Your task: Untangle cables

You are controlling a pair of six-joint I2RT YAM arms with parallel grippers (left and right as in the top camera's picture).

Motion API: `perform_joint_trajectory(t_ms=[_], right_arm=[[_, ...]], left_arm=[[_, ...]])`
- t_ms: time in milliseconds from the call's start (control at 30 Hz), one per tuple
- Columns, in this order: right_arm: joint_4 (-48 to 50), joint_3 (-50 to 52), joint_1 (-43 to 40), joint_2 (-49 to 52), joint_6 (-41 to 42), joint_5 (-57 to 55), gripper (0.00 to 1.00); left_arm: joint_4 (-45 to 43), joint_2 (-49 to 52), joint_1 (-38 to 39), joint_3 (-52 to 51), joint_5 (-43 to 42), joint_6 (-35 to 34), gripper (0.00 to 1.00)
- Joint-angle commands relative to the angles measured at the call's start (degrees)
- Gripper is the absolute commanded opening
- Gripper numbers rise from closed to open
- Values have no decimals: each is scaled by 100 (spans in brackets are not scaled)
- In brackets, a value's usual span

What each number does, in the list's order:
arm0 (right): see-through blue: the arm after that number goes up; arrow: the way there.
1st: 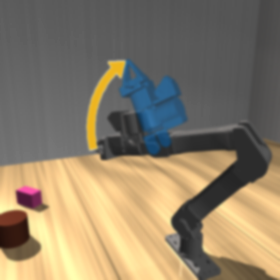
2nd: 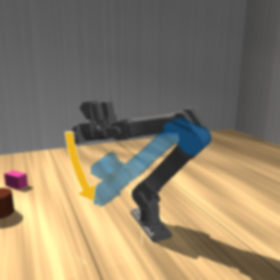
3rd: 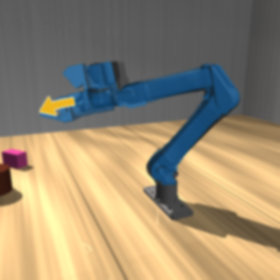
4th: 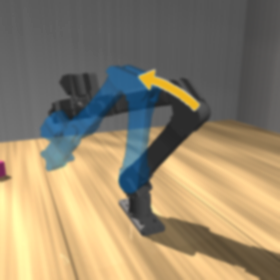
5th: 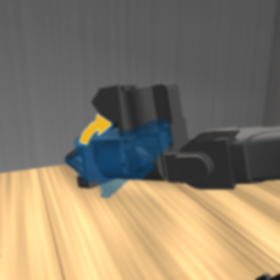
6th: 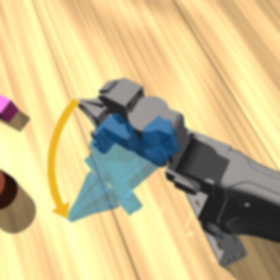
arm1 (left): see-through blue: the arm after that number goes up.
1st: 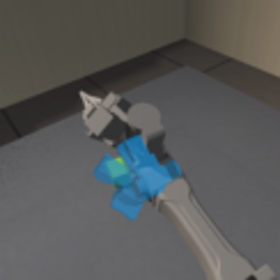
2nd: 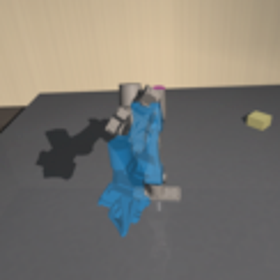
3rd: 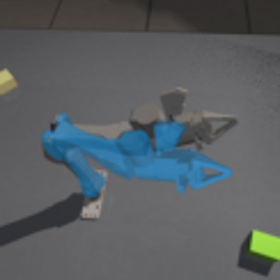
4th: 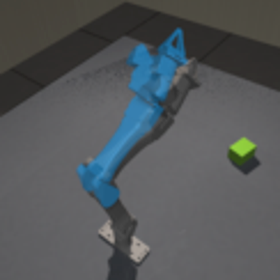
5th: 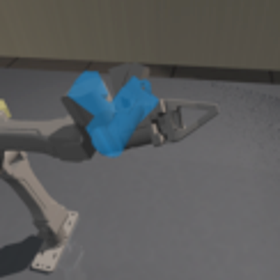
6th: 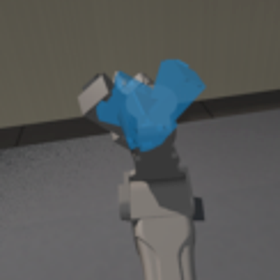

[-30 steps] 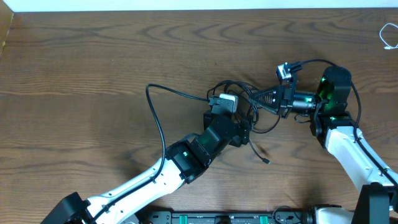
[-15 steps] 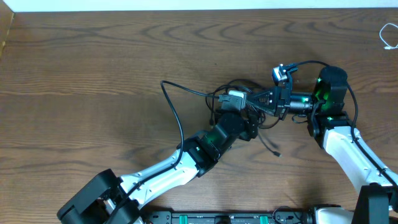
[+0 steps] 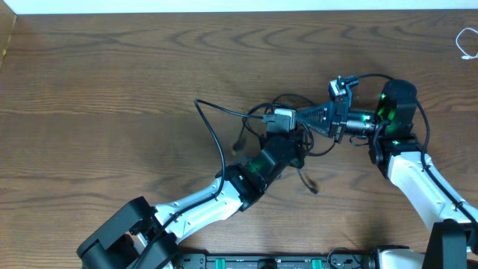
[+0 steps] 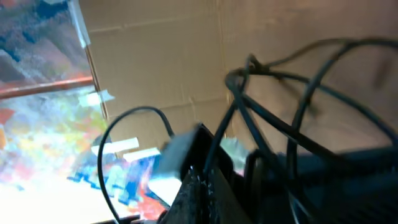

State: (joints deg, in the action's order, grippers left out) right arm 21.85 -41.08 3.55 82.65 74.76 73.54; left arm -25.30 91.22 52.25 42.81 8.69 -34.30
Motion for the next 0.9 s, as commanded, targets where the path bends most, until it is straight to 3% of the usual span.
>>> perform_joint_trajectory(t_ms=[0, 100, 233, 400, 500, 567, 667, 767, 800, 833, 867], right_arm=[[420, -37, -205, -59, 31, -321, 1], [584, -37, -426, -59, -431, -848, 1], [389, -37, -708, -57, -1639, -1628, 1], [-894, -37, -879, -57, -2623, -2977, 1], [-1394, -37, -848, -59, -2966, -2837, 2], [-1565, -37, -789, -59, -3644, -2026, 15], [-1727, -37, -675, -59, -5823, -74, 54], [-2232, -37, -673, -59, -6373, 160, 61], [-2520, -37, -651, -59, -6625, 136, 62], [-3139, -37, -570, -59, -7062, -129, 63], [-3526, -37, -485, -59, -7219, -455, 62]], left_arm=[[546, 2, 13, 17, -372, -48, 8], [1123, -247, 11, 17, -555, -26, 7], [2181, -1113, 11, 17, -551, 87, 8], [3279, -2682, 11, 17, -551, 625, 8], [3532, -3220, 7, 17, -551, 645, 7], [3545, -3453, 7, 17, -546, 645, 8], [3554, -3436, 7, 17, -544, 640, 7], [3554, -3344, 7, 17, -544, 643, 8], [3554, -3298, 7, 17, -546, 640, 10], [3585, -3220, 7, 17, -549, 634, 36], [3639, -3171, 7, 17, -546, 590, 47]])
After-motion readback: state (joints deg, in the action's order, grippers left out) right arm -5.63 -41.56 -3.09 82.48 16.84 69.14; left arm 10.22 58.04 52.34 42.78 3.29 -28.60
